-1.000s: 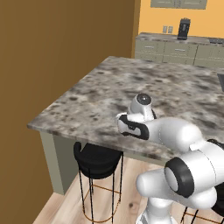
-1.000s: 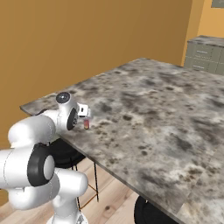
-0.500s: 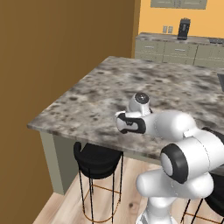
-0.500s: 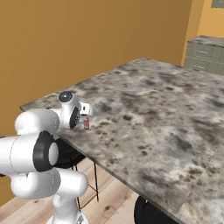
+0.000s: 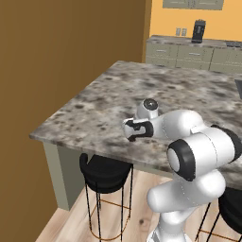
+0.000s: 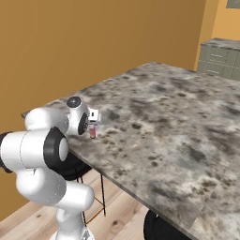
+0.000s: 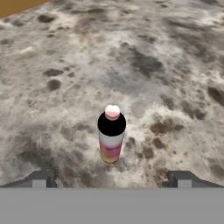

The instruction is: Place the large bottle from the dining counter next to the other large bottle outside the sink, and place the small bottle from the dining counter next to the other small bottle inside the sink.

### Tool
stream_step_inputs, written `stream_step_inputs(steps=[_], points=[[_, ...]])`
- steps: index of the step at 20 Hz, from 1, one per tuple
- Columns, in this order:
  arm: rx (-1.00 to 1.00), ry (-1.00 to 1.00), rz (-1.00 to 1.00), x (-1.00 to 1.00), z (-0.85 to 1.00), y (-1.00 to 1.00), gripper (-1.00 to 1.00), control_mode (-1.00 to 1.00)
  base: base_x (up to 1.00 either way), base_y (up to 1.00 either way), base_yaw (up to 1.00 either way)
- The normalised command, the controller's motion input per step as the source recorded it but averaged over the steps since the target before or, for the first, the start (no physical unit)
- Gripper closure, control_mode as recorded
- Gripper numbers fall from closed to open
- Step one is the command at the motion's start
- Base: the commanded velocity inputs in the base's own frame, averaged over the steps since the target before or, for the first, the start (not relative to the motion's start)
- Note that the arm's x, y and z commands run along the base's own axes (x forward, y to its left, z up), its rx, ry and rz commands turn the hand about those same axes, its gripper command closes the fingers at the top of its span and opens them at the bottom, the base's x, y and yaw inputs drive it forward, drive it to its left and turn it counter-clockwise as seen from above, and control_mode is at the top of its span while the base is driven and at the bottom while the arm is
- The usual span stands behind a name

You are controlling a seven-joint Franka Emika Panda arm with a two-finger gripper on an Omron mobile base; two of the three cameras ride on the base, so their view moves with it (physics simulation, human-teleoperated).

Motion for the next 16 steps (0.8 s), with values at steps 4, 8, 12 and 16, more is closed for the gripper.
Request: stream_step_inputs(steps=[4, 8, 12, 16], points=[[0.00, 0.00, 0.00, 0.28, -0.17, 0.03, -1.00, -1.00, 0.00, 0.00, 0.00], [0.00, 0.00, 0.00, 0.17, -0.28, 0.12, -1.00, -1.00, 0.00, 0.00, 0.00], [0.00, 0.00, 0.00, 0.19, -0.20, 0.08, -1.00, -1.00, 0.00, 0.00, 0.00], [0.00, 0.00, 0.00, 0.23, -0.11, 0.00, -1.00, -1.00, 0.00, 0.00, 0.00]])
